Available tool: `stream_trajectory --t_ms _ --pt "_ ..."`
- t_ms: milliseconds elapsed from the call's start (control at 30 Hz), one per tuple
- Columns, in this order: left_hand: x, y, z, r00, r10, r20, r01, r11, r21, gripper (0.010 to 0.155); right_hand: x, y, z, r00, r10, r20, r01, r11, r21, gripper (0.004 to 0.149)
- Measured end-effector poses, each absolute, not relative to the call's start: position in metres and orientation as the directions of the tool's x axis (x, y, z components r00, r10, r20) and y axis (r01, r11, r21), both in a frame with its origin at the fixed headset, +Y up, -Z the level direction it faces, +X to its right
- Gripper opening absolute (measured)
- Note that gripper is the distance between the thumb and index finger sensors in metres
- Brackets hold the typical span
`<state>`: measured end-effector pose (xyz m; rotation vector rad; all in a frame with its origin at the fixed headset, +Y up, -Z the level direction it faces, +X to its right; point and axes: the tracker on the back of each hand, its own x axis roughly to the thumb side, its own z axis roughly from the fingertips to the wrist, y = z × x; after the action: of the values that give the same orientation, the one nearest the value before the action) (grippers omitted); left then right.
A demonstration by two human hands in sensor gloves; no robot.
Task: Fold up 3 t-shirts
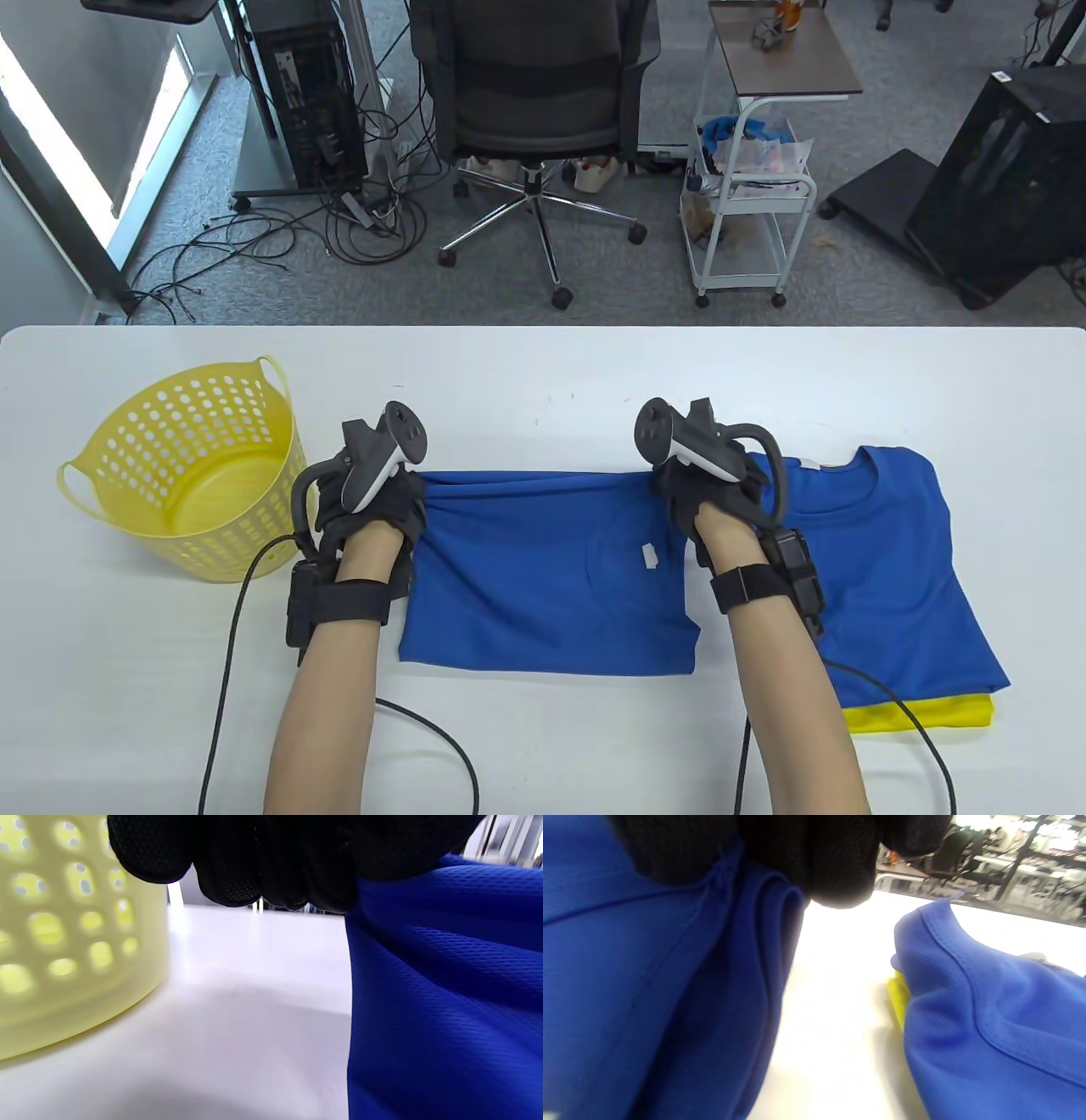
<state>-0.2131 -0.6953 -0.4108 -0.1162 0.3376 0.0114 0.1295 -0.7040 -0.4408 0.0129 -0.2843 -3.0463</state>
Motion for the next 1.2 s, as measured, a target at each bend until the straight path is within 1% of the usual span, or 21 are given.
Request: stream_trajectory --t_ms 33,67,133,167,200,233,267,300,367,433,500,533,600,667,833,933,967,1033,1100,1167,1200 --pt "-0.211 -0.697 -0.407 0.950 0.012 -0.312 -0.019 1.000 -0.021 0.046 0.130 -0.705 -0.442 -0.996 -0.085 -0.031 0.079 -0.986 0.144 0.054" --pt "-0.208 -0.698 -0.404 0.969 0.031 -0.244 -0.027 0.999 0.019 0.052 0.131 -0.704 -0.442 -0.996 -0.074 -0.043 0.068 -0.991 0.119 0.057" --pt "-0.198 -0.703 -0.396 0.994 0.067 -0.091 -0.065 0.998 0.021 0.058 0.132 -0.702 -0.441 -0.998 -0.038 -0.051 0.033 -0.995 0.092 0.062" --pt "-0.193 -0.706 -0.389 0.998 0.062 -0.030 -0.061 0.998 0.027 0.059 0.132 -0.700 -0.440 -0.999 -0.028 -0.043 0.024 -0.996 0.083 0.063" --pt "-0.185 -0.713 -0.382 0.995 0.058 0.079 -0.058 0.998 -0.001 0.060 0.131 -0.699 -0.438 -0.999 -0.018 -0.027 0.016 -0.997 0.077 0.063" --pt "-0.180 -0.719 -0.377 0.986 0.060 0.154 -0.053 0.997 -0.047 0.062 0.130 -0.697 -0.435 -1.000 -0.017 -0.012 0.016 -0.997 0.073 0.063" --pt "-0.176 -0.725 -0.372 0.981 0.047 0.189 -0.031 0.996 -0.088 0.066 0.130 -0.696 -0.432 -1.000 -0.015 0.002 0.015 -0.998 0.064 0.064" --pt "-0.170 -0.738 -0.365 0.967 0.025 0.255 0.024 0.983 -0.184 0.070 0.129 -0.694 -0.425 -0.999 -0.013 0.034 0.014 -0.999 0.039 0.063" --pt "-0.168 -0.751 -0.357 0.965 -0.020 0.261 0.083 0.970 -0.230 0.074 0.128 -0.693 -0.411 -0.999 0.002 0.051 -0.001 -1.000 0.027 0.063" --pt "-0.172 -0.764 -0.353 0.968 -0.014 0.252 0.096 0.943 -0.317 0.075 0.128 -0.693 -0.400 -0.997 0.020 0.068 -0.018 -0.999 0.038 0.063" --pt "-0.177 -0.772 -0.350 0.976 0.031 0.216 0.056 0.921 -0.385 0.076 0.127 -0.695 -0.385 -0.996 0.043 0.084 -0.039 -0.998 0.045 0.063" --pt "-0.181 -0.775 -0.346 0.977 0.074 0.198 0.011 0.916 -0.401 0.076 0.125 -0.696 -0.374 -0.994 0.046 0.104 -0.041 -0.998 0.053 0.063" --pt "-0.183 -0.776 -0.341 0.982 0.073 0.175 -0.001 0.924 -0.383 0.076 0.123 -0.699 -0.360 -0.991 0.053 0.122 -0.047 -0.998 0.050 0.063" --pt "-0.184 -0.775 -0.335 0.987 0.018 0.160 0.046 0.921 -0.388 0.076 0.119 -0.700 -0.347 -0.988 0.071 0.138 -0.062 -0.996 0.067 0.061" --pt "-0.180 -0.768 -0.316 0.993 -0.078 0.084 0.104 0.917 -0.385 0.076 0.103 -0.705 -0.311 -0.972 0.120 0.201 -0.104 -0.991 0.089 0.061" --pt "-0.173 -0.764 -0.304 0.988 -0.126 0.086 0.148 0.933 -0.328 0.076 0.094 -0.715 -0.295 -0.966 0.136 0.221 -0.111 -0.986 0.122 0.061" --pt "-0.171 -0.763 -0.302 0.988 -0.123 0.098 0.148 0.937 -0.317 0.076 0.091 -0.720 -0.290 -0.963 0.147 0.225 -0.119 -0.984 0.136 0.062" --pt "-0.169 -0.759 -0.297 0.993 -0.084 0.087 0.109 0.930 -0.352 0.077 0.086 -0.730 -0.282 -0.963 0.148 0.224 -0.111 -0.979 0.171 0.063" --pt "-0.166 -0.757 -0.293 0.997 -0.030 0.075 0.057 0.920 -0.389 0.078 0.081 -0.737 -0.278 -0.969 0.099 0.228 -0.058 -0.982 0.180 0.065" --pt "-0.165 -0.754 -0.291 0.997 -0.008 0.083 0.042 0.911 -0.411 0.078 0.075 -0.745 -0.277 -0.972 0.055 0.230 -0.015 -0.985 0.174 0.063" --pt "-0.165 -0.752 -0.290 0.996 0.029 0.090 0.012 0.907 -0.421 0.076 0.071 -0.751 -0.277 -0.972 0.039 0.231 0.002 -0.984 0.177 0.063"
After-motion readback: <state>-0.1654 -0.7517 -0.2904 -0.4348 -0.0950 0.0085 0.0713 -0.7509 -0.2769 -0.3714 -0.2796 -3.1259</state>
